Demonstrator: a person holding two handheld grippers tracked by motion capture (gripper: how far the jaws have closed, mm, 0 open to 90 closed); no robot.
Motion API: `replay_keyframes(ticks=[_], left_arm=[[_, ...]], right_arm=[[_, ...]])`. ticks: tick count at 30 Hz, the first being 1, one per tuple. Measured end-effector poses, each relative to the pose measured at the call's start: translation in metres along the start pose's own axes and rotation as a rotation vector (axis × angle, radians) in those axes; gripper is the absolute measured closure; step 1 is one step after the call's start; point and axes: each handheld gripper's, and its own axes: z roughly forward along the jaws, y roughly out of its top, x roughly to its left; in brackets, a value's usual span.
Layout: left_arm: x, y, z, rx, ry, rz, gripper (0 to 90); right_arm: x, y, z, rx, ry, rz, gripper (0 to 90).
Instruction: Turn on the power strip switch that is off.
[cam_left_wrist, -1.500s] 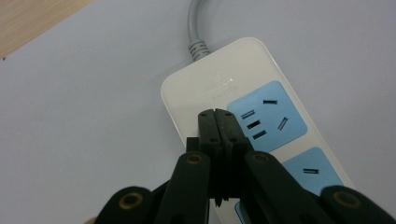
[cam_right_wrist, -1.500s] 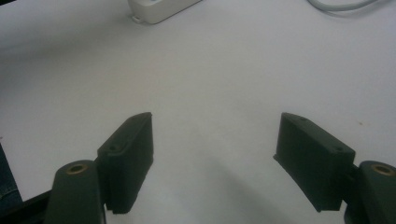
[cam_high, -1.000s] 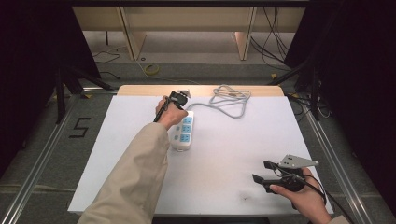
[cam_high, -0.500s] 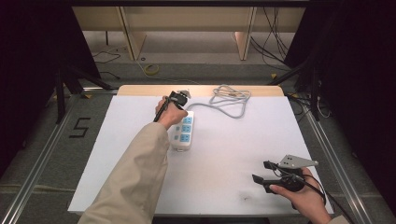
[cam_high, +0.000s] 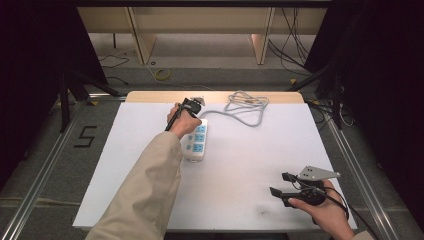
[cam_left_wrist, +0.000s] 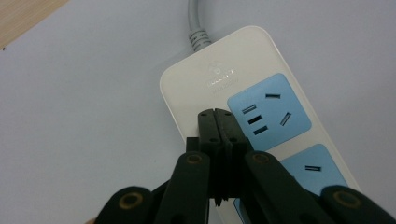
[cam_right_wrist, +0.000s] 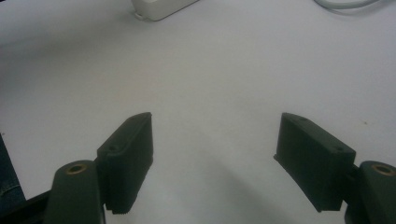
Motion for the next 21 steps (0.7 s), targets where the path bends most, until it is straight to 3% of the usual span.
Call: replay_keyframes(ticks=[21], left_arm=[[-0.005, -0.0004, 0.0018, 0.004, 0.028, 0.027, 89.9]], right_arm=[[0.0019, 0.0007, 0.0009, 0.002, 0.007, -0.001, 27.6]])
